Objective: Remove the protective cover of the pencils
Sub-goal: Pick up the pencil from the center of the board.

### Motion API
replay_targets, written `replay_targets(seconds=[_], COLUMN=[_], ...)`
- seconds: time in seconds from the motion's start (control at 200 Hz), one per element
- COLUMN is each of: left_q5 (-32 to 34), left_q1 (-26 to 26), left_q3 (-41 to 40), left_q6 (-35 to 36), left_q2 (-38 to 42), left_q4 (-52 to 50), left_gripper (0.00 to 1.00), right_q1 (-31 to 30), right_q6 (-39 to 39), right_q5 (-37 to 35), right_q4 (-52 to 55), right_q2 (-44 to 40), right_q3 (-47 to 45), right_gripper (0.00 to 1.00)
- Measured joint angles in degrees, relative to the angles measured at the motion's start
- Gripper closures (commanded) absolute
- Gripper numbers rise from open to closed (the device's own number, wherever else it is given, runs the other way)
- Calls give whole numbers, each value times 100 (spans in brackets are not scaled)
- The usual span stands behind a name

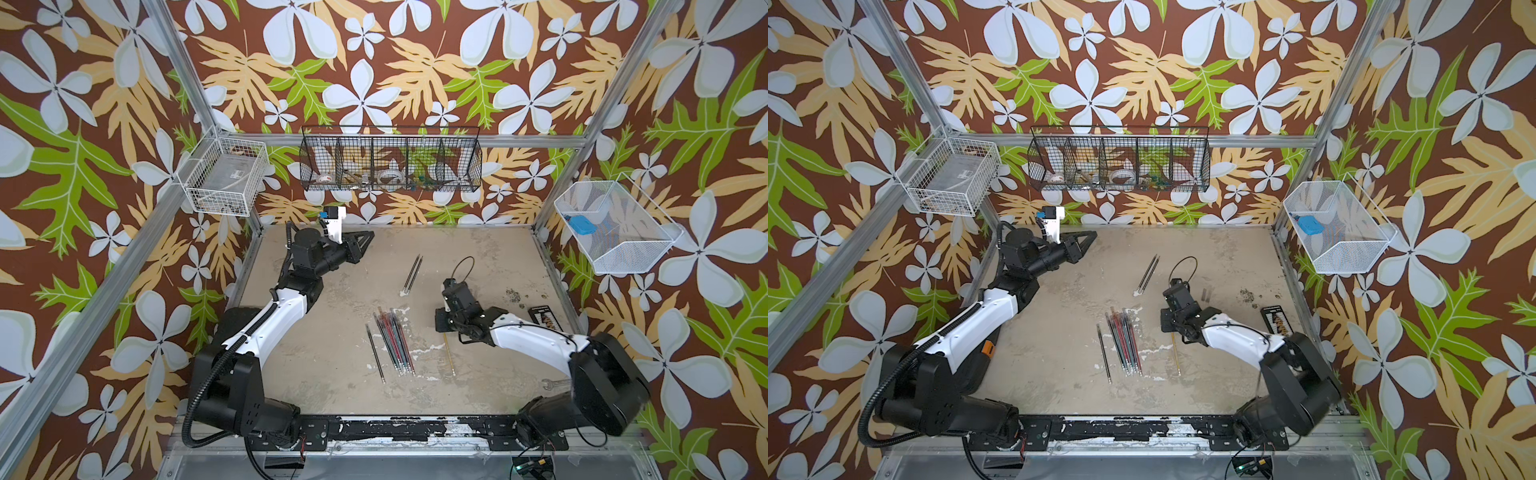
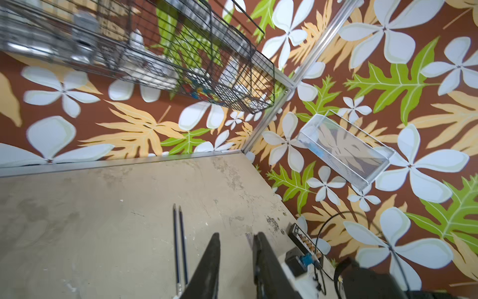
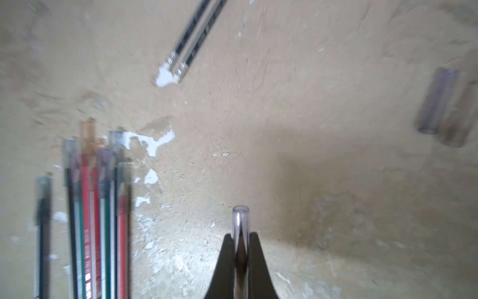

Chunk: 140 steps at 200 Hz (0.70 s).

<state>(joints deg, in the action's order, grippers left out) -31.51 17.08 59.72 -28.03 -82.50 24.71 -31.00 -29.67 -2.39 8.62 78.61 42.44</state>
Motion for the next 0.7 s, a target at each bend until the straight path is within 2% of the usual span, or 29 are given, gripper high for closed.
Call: replay_targets(seconds=[0.185,0.33,0.525,0.701], left_q5=[-149,-496,-813,-949], left_q1=[1185,1939,2490,2719], left_q3=[39,238,409,446], left_q6=[341,581,638,876], left_q2=[-341,-754,-1228,-1285], left_q4=[72,35,-52,-63], left_gripper=[70,64,62,61], right_q1=[1005,1716,2090,2111], right_q6=[164,313,243,-341], right_q5=[444,616,1067,1591], right_q4=[-219,-345,-748,-1591], right_q2=[-1871,-2850,-3390,-3451], right_q3=[-516,-551,-505,-651], right_gripper=[100,100,100,100])
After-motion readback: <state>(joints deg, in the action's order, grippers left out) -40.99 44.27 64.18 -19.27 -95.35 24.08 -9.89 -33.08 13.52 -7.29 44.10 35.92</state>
